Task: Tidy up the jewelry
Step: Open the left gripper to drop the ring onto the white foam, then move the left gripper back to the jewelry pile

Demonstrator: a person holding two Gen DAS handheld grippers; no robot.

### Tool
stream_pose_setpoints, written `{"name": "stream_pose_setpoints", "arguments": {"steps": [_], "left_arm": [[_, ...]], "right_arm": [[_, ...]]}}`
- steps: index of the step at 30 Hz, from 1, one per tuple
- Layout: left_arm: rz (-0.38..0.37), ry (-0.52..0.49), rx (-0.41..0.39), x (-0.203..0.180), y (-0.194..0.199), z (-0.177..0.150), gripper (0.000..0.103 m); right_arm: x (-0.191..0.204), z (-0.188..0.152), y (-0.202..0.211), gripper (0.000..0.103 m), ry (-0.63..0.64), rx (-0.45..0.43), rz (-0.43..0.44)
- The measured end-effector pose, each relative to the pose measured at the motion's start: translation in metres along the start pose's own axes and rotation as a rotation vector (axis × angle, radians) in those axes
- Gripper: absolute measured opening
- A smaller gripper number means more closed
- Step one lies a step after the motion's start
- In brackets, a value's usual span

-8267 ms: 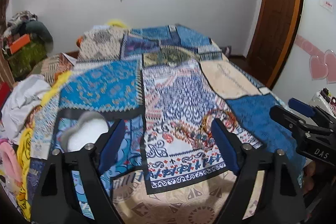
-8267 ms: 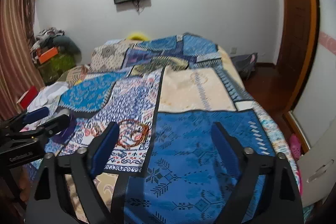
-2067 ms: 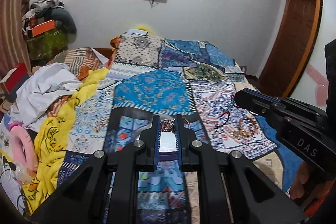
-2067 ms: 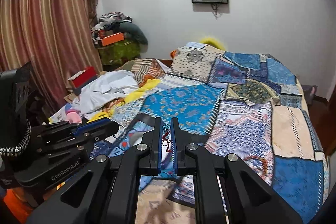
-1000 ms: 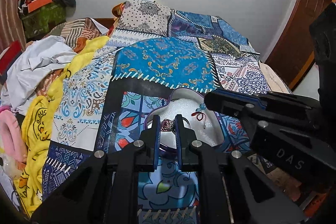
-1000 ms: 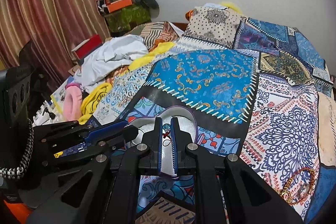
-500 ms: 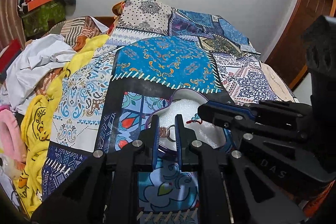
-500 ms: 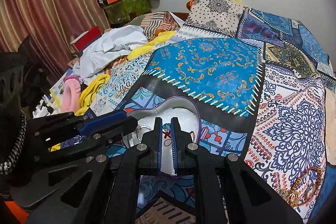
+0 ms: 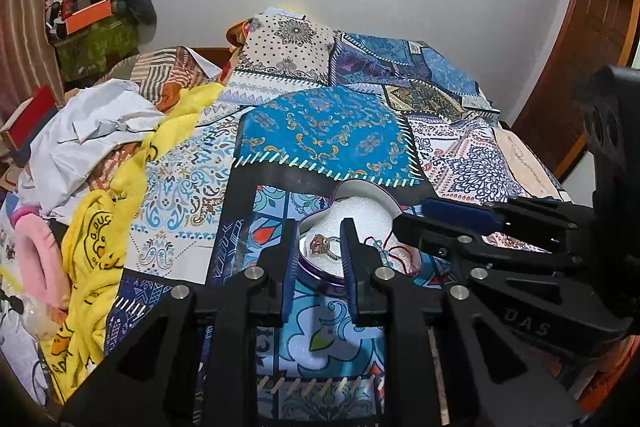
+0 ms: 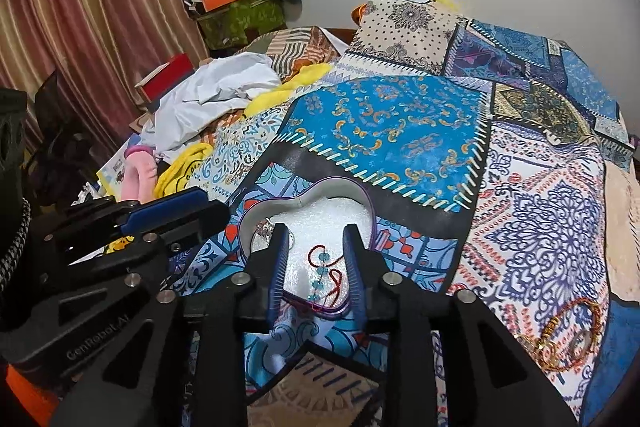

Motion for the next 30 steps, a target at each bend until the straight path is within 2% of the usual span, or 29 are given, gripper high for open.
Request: {"name": "stream_pose_setpoints", "arguments": {"steps": [5, 10, 17, 30], "left_arm": [[0.012, -0.007, -0.006, -0.004, 0.007, 0.000, 0.027], [0.010, -0.018, -0.015, -0.013, 0.015, 0.001, 0.037], [-0.004, -0.049, -0.030, -0.036, 0.021, 0.005, 0.044], [-0.081, -0.140, -0.021, -0.100, 0.008, 0.020, 0.044]], "right_arm": [[-0.003, -0.001, 0.012, 0.036, -0.007, -0.024, -0.014], [-0.008, -0.004, 0.027, 0.037, -0.017, -0.046, -0.027], [-0.026, -0.011, 0.052, 0.037, -0.038, -0.085, -0.067], [-0.103, -0.027, 0.110, 0.037, -0.150, -0.173, -0.212]]}}
Point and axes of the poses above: each gripper's, at about its wrist camera, not at the fingertips, and y roughly against the way its jaws point, x to its left, z to its top, the point moved 3 cm from there along -y, roughly the way its jaws point, and after that the axes turned 3 degrees about x, right-handed, at the moved point
